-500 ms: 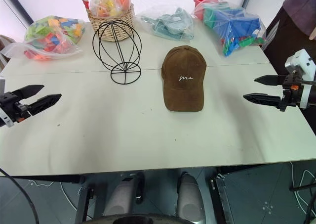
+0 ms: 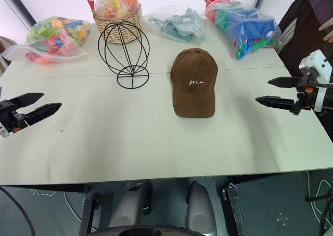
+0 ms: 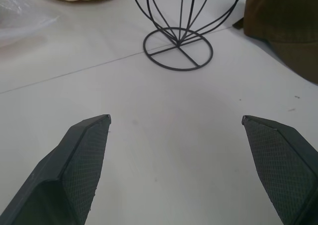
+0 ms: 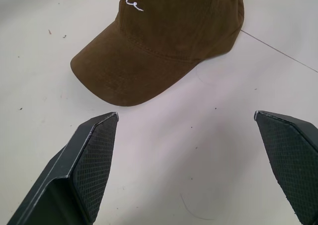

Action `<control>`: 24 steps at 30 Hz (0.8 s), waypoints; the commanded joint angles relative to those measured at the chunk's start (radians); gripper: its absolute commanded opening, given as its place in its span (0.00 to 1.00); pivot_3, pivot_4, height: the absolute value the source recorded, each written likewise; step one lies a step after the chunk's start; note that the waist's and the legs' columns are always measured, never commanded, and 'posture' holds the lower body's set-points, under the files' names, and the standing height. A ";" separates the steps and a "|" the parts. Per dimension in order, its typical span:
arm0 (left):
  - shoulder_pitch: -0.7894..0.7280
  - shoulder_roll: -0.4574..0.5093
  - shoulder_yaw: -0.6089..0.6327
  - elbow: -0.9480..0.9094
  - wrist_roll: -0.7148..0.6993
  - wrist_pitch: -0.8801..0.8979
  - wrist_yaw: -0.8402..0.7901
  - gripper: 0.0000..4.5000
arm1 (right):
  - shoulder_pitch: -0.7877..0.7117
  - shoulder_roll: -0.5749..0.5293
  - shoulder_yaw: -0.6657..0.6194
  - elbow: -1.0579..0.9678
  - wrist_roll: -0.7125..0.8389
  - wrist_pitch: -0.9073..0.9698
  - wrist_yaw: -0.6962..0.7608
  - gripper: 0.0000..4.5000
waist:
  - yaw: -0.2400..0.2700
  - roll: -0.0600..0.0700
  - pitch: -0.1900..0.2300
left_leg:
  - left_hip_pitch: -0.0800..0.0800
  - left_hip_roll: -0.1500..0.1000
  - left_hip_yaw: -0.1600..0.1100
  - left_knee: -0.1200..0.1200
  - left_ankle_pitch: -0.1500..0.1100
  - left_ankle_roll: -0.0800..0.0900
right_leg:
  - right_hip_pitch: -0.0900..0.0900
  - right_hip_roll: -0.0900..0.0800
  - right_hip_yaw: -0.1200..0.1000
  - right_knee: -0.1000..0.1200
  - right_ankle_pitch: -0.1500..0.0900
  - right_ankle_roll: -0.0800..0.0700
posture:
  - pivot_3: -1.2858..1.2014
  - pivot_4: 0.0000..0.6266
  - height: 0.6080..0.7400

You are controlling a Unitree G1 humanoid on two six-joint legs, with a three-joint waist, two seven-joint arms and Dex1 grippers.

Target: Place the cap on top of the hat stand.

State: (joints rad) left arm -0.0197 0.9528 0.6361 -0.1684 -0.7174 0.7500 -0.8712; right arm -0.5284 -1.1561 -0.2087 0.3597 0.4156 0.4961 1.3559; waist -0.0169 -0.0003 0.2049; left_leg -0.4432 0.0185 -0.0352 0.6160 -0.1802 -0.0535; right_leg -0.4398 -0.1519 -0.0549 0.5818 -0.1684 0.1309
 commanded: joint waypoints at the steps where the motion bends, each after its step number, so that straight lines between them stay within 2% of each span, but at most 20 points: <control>1: 0.000 0.031 0.040 -0.011 -0.001 -0.010 -0.020 0.99 | -0.037 -0.002 -0.016 -0.020 0.005 0.001 -0.015 1.00 | 0.000 0.000 0.000 | 0.000 0.000 0.000 0.000 0.000 0.000 | 0.000 0.000 0.000 0.000 0.000 0.000 | 0.52 0.24 1.00; 24: -0.031 0.066 0.026 0.034 0.025 -0.029 -0.073 0.99 | -0.057 -0.002 0.011 -0.010 -0.035 -0.050 -0.026 1.00 | -0.001 0.000 0.000 | 0.000 0.000 0.000 0.000 0.000 0.000 | 0.000 0.000 0.000 0.001 0.000 0.000 | 0.52 0.24 1.00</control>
State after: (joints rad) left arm -0.0400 0.9939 0.6423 -0.1361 -0.6959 0.7443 -0.9217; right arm -0.5644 -1.1388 -0.1895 0.3585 0.3924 0.4785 1.3215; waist -0.0177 -0.0002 0.2049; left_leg -0.4430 0.0186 -0.0352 0.6159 -0.1801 -0.0534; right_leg -0.4399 -0.1517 -0.0549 0.5826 -0.1684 0.1309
